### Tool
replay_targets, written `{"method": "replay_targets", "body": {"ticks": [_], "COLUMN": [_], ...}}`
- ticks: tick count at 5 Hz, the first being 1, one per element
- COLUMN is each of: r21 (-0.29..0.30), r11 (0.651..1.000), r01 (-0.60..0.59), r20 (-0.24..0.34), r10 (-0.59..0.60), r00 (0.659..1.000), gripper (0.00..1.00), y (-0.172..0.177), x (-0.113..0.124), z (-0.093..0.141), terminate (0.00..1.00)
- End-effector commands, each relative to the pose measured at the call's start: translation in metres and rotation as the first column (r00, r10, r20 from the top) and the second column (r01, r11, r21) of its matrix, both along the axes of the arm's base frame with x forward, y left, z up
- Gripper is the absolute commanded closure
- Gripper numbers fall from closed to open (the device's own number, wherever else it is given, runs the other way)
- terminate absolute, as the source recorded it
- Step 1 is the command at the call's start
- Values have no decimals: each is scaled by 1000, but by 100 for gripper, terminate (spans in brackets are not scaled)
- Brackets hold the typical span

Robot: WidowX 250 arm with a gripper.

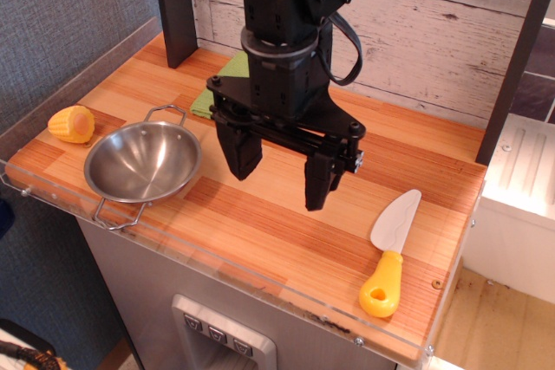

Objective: Move the towel to top right of table

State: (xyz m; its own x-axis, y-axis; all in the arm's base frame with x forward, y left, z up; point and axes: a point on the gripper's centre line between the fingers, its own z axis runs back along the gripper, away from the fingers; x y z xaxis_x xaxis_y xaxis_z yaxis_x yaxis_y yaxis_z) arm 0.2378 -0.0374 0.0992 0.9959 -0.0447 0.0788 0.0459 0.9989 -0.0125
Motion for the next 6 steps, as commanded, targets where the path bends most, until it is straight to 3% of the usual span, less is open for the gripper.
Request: {"method": "replay_targets", "body": {"ticks": [1, 2, 4, 5, 6], "r21": [0, 67, 118, 45, -21], "r11": [1000, 992, 964, 956, 959], "r01": [0, -103, -238, -291, -282], "r20": [0, 48, 92, 97, 89], "r10": [0, 100, 228, 285, 283], "r00": [1000, 994, 969, 954, 955], "gripper": [0, 0, 0, 0, 0], "y": [0, 16, 82, 124, 138], "x": [0, 21, 80, 108, 131], "z": [0, -4, -13, -22, -30], "terminate": [0, 0, 0, 0, 0]}}
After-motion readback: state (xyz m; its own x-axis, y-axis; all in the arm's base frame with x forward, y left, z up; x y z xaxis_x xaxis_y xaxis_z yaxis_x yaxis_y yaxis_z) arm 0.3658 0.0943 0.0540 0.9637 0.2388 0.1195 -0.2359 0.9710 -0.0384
